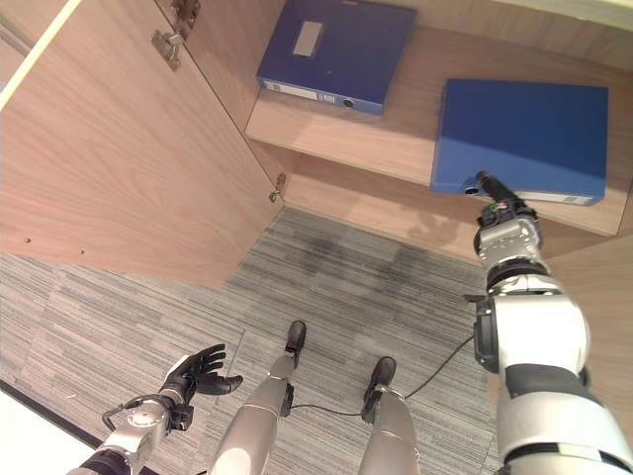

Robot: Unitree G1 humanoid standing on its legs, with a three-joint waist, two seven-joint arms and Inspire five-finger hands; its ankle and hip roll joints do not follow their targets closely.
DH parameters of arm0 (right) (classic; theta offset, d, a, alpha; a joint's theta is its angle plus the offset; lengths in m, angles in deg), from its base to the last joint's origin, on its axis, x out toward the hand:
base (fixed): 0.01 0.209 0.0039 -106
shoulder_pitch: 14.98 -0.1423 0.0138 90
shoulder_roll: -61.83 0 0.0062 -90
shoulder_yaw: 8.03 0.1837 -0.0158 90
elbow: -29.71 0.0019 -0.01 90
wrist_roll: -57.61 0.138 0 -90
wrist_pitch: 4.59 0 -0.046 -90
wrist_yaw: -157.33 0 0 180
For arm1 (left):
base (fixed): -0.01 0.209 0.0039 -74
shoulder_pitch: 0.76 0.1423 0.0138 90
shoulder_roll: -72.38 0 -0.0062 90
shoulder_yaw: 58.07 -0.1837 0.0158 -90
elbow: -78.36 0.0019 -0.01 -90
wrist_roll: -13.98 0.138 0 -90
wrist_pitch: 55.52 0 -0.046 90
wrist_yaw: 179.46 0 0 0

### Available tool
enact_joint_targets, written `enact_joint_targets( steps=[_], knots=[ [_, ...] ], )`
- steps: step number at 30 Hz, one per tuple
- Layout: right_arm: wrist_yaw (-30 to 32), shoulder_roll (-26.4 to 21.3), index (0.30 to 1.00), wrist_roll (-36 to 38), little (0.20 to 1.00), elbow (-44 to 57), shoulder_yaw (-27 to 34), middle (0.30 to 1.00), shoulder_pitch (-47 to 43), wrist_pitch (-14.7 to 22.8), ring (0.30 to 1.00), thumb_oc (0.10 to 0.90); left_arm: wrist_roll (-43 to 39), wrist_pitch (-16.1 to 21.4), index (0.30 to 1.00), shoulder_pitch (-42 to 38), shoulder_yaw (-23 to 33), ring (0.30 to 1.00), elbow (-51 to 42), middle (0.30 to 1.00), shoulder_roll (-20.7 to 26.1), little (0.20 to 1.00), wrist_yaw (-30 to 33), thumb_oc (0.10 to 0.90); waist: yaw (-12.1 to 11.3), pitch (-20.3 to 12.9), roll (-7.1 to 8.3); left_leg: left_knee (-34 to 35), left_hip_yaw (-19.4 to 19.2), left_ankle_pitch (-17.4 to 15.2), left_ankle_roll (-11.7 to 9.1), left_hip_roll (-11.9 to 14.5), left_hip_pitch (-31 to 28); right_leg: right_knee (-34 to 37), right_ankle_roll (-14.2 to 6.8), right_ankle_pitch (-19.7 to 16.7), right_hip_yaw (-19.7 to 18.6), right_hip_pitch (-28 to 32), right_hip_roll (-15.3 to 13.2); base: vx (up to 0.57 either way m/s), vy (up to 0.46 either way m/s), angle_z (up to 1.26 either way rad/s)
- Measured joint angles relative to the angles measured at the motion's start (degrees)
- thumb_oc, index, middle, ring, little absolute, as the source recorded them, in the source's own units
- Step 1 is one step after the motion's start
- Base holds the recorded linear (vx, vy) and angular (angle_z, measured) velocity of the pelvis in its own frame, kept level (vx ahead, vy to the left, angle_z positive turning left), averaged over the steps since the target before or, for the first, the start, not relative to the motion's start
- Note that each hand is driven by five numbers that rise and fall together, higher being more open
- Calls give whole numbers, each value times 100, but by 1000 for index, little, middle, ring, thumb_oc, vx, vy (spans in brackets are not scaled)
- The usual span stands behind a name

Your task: Put the empty folder in the office cabinet

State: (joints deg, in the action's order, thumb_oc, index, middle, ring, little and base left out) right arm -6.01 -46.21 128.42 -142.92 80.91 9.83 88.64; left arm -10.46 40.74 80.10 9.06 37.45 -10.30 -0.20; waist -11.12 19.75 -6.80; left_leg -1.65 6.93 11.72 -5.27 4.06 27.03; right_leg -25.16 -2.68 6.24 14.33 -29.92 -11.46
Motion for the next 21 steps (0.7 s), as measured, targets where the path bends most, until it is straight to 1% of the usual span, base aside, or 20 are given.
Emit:
enact_joint_targets(
  steps=[3,4,6,7,9,13,14,16,17,18,21],
  knots=[
    [-5,277,900,-70,900,415,32,900,475,73,900,800,-2,-2,900,28,43,900,2,900,-15,900,4,800,15,0,1,96,3,-6,1,15,-216,120,-20,-9,17,226,28,30,18,0],
    [-11,502,900,-163,900,834,9,900,812,155,900,800,-2,-4,900,57,127,900,21,900,-54,900,10,800,75,-3,6,113,-5,-25,2,34,-302,222,-31,-29,19,342,59,43,29,-3],
    [-101,782,900,-314,900,1318,13,900,1209,231,900,800,-5,-11,900,88,278,900,81,900,-147,900,19,800,156,-5,10,174,-18,-32,4,61,-402,344,-41,-78,23,469,101,34,20,-6],
    [-140,883,900,-342,900,1393,13,900,1316,225,900,800,-6,-12,900,90,286,900,94,900,-173,900,17,800,162,-6,11,201,-31,-30,4,69,-446,378,-41,-94,23,506,111,33,27,-7],
    [-145,1159,900,-536,900,1543,-4,900,1510,284,900,800,-6,-19,900,57,335,900,192,900,-270,900,39,800,297,-9,19,214,-31,-31,5,92,-498,476,-51,-151,33,613,151,26,31,-4],
    [-143,1285,900,-671,900,1531,-37,900,1704,269,900,800,-6,-114,900,-93,350,900,429,900,-400,900,49,800,402,-45,89,270,-59,-31,7,112,-652,615,-69,-204,24,783,177,7,34,-4],
    [-150,1351,900,-675,900,1529,-37,900,1732,269,900,800,-5,-119,900,-128,350,900,529,900,-404,900,48,800,474,-71,145,301,-87,-31,7,121,-709,645,-72,-213,17,829,185,-5,35,-7],
    [-163,1375,900,-743,900,1490,-36,900,1752,269,900,800,-5,-113,900,-141,353,900,600,900,-402,900,54,800,481,-117,227,316,-138,-40,16,132,-764,689,-74,-214,-32,853,195,-6,23,-12],
    [-167,1368,465,-771,465,1490,-35,465,1751,276,465,510,-5,-115,900,-153,352,900,620,900,-405,900,59,800,491,-122,238,324,-159,-40,16,144,-788,699,-76,-220,-53,868,210,-11,9,-13],
    [-169,1359,300,-773,300,1490,-34,300,1751,286,300,400,-4,-119,900,-166,351,900,657,900,-417,900,62,800,498,-123,241,334,-174,-40,15,158,-828,720,-65,-233,-67,900,226,-14,14,-9],
    [-168,1364,300,-785,300,1624,-49,300,1819,288,300,400,-2,-118,900,-143,421,900,656,900,-438,900,128,800,517,-123,241,334,-183,-41,8,200,-844,722,-48,-244,-76,906,271,-6,13,-6]
  ],
)
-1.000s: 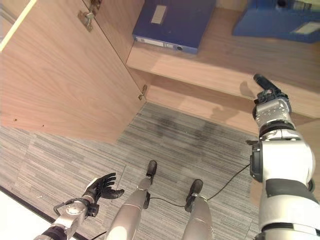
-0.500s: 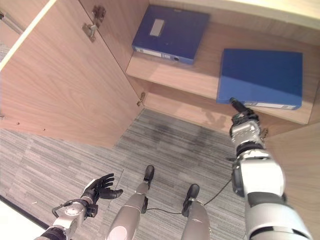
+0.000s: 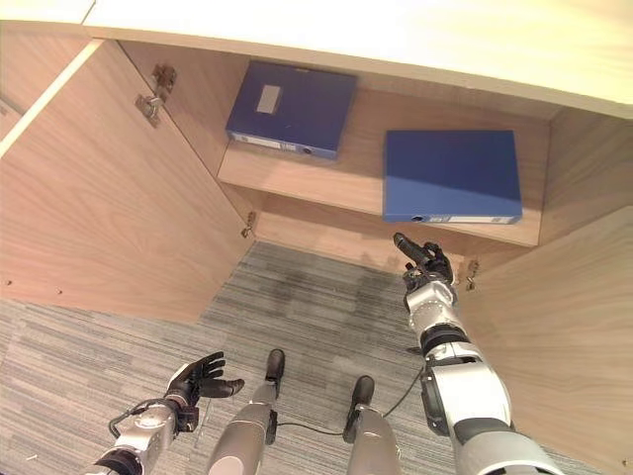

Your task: Put the empty folder in the office cabinet

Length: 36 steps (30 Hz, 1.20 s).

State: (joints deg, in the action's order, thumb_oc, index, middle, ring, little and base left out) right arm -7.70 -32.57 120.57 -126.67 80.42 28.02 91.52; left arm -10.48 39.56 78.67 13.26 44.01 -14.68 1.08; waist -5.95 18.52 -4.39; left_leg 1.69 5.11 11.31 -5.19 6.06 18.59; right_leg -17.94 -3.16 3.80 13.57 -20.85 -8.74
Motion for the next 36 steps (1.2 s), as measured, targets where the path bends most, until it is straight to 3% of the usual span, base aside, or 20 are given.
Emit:
enact_joint_targets(
  steps=[6,12,13,17,26,36],
  knots=[
    [49,-17,300,-894,300,1245,-261,300,783,46,300,400,9,-5,900,263,256,900,-50,900,-107,900,32,800,92,0,0,1,-12,-4,-9,25,-5,43,20,-20,-4,16,28,0,3,-1],
    [461,-129,300,-3346,300,2841,-703,300,2097,-24,300,400,70,-16,900,366,376,900,-73,900,-308,900,155,800,175,-67,44,151,-43,-29,15,64,-175,279,4,-112,-9,207,91,9,7,-2],
    [522,-268,300,-4148,300,2842,-829,300,2168,-32,300,400,256,-9,900,341,378,900,-57,900,-322,900,156,800,245,-99,73,163,-39,-25,18,66,-177,280,-5,-123,-1,223,94,0,0,0],
    [863,-621,300,-5454,300,2710,-883,300,2175,-290,300,400,344,11,900,144,366,900,-36,900,-391,900,197,800,292,-118,95,167,-45,8,-25,88,-174,293,-2,-134,-3,219,122,-23,-2,-2],
    [964,-743,300,-5742,300,1807,-892,300,1687,-475,300,400,472,130,900,358,293,900,30,900,-432,900,297,800,191,-109,77,167,-51,17,-34,91,-54,279,-3,-132,-23,80,125,-35,-4,-1],
    [1101,-1314,300,-5719,300,1352,-899,300,719,-483,300,400,470,169,900,315,187,900,29,900,-411,900,289,800,12,46,-157,169,-31,36,-46,89,76,293,-8,-129,9,-19,127,0,0,0]
  ],
)
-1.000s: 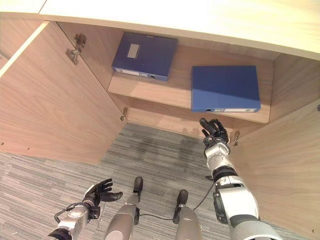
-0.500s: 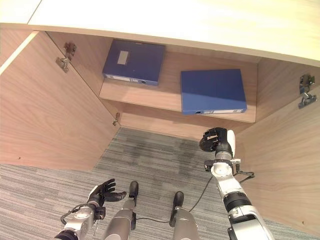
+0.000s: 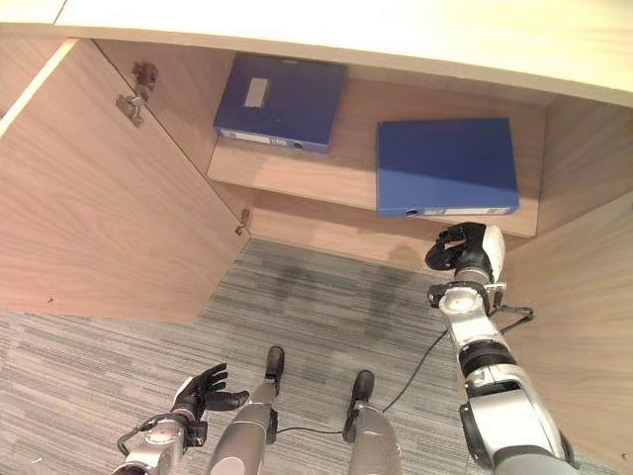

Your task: Put the empty folder in the office cabinet

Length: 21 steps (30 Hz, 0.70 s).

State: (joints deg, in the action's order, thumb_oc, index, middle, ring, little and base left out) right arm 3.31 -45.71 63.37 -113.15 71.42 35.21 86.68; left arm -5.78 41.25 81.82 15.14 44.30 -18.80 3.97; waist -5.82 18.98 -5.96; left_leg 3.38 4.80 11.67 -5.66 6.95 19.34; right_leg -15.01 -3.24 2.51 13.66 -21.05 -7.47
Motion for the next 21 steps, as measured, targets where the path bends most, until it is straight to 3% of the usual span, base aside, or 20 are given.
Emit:
enact_joint_targets(
  steps=[2,7,15,21],
  knots=[
    [28,-329,300,4,300,-226,0,300,-326,-1,300,400,0,84,900,-33,-29,900,-35,900,7,900,-1,800,-50,95,-56,3,26,0,-1,0,22,13,1,-1,26,-2,0,19,-9,6],
    [33,-647,300,89,300,-456,4,300,-865,33,300,400,-5,88,900,-36,-76,900,-72,900,45,900,-36,800,-91,156,-2,20,76,-1,-1,-6,58,88,-10,7,94,26,2,35,-25,6],
    [31,-668,300,249,300,-795,-4,300,-1020,34,300,400,-9,92,900,-36,-149,900,-101,900,229,900,-40,800,-99,212,46,18,94,-1,-2,-8,104,64,-17,14,100,-20,1,0,0,0],
    [30,-738,300,248,300,-873,-120,300,-1063,16,300,400,-20,101,900,-33,-150,900,-218,900,258,900,-39,800,-131,314,-27,8,108,10,-8,-21,248,9,-17,15,104,-180,-15,0,0,0]
  ],
)
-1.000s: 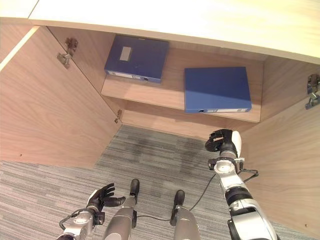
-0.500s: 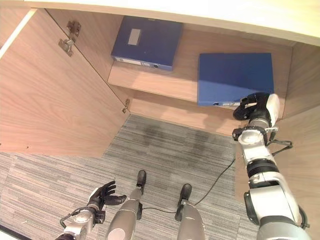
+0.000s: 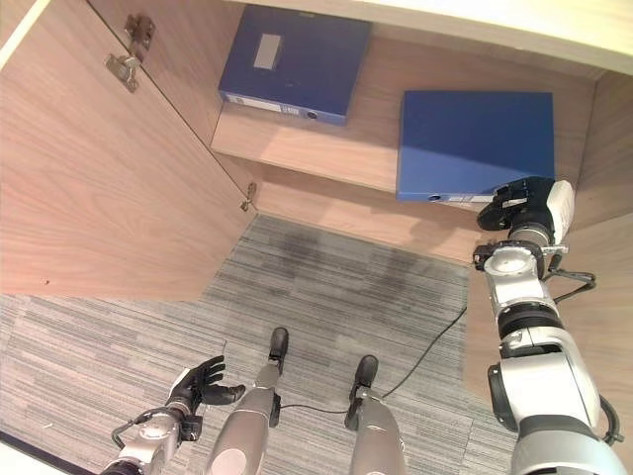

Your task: Put the empty folder in the office cabinet

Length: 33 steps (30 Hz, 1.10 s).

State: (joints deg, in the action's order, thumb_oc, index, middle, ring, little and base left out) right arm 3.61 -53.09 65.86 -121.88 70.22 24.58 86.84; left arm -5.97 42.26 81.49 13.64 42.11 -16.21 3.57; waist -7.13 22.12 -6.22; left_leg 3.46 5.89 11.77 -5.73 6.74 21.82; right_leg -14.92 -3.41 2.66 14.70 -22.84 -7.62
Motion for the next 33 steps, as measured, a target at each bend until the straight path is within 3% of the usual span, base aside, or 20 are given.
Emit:
enact_joint_targets(
  steps=[7,15,16,17,18,19,20,21,25,28,33],
  knots=[
    [-4,-20,300,95,300,-428,-216,300,-348,-54,300,400,-2,46,900,-9,-14,900,-100,900,-6,900,-4,800,-102,109,-150,0,25,22,-6,-10,77,-52,-17,16,11,-92,-16,4,-4,1],
    [-2,-44,300,95,300,-447,-324,300,-621,-53,300,400,-2,93,900,-2,-180,900,-110,900,-4,900,-15,800,-139,133,-188,-1,89,63,5,-88,227,-343,-23,153,29,-333,-128,7,-3,6],
    [-20,-133,300,99,300,-266,-253,300,-549,-40,300,400,-19,-126,900,316,46,900,-865,900,137,900,-140,800,-256,158,-226,0,75,78,19,-92,239,-353,-17,160,61,-344,-150,7,1,3],
    [-21,-430,300,94,300,-78,-225,300,-338,16,300,400,-38,-78,900,839,81,900,-1910,900,439,900,-339,800,-342,185,-247,0,99,79,17,-99,287,-374,-29,183,82,-388,-154,6,-8,16],
    [-2,-696,300,86,300,-163,-276,300,-325,48,300,400,-174,145,900,1260,29,900,-2685,900,754,900,-378,800,-381,235,-341,0,176,86,16,-136,308,-431,-42,215,142,-392,-198,0,-7,30],
    [12,-916,300,97,300,-357,-210,300,-412,7,300,400,-234,405,900,1388,-20,900,-2884,900,961,900,-468,800,-451,254,-500,-4,239,110,32,-188,307,-506,-78,246,159,-384,-252,2,-1,32],
    [17,-1046,300,128,300,-644,-160,300,-587,17,300,400,-238,424,900,1395,-31,900,-2775,900,1092,900,-650,800,-565,241,-625,-4,245,119,44,-244,289,-593,-82,294,167,-393,-326,0,5,29],
    [-20,-1250,300,141,300,-722,-343,300,-752,-17,300,400,-260,377,900,1483,19,900,-2634,900,1337,900,-810,800,-517,233,-710,-5,260,117,59,-318,281,-731,-120,371,160,-440,-423,5,13,15],
    [-44,-1149,300,144,300,-683,-479,300,-1032,-2,300,400,-452,37,900,1121,-56,900,-1537,900,1540,900,-743,800,-525,226,-719,-8,249,139,66,-331,361,-857,-133,398,138,-592,-457,0,3,2],
    [-181,-1274,300,104,300,-774,-706,300,-1313,26,300,400,-450,251,900,1221,-5,900,-1621,900,1472,900,-1024,800,-588,230,-706,-7,272,199,68,-360,523,-1007,-133,437,130,-807,-505,6,12,4],
    [-157,-1292,300,89,300,-785,-798,300,-1610,106,300,400,-438,221,900,1135,-173,900,-1544,900,1453,900,-1006,800,-568,227,-700,-7,272,250,54,-393,751,-1301,-89,506,66,-1183,-566,2,1,1]
  ],
)
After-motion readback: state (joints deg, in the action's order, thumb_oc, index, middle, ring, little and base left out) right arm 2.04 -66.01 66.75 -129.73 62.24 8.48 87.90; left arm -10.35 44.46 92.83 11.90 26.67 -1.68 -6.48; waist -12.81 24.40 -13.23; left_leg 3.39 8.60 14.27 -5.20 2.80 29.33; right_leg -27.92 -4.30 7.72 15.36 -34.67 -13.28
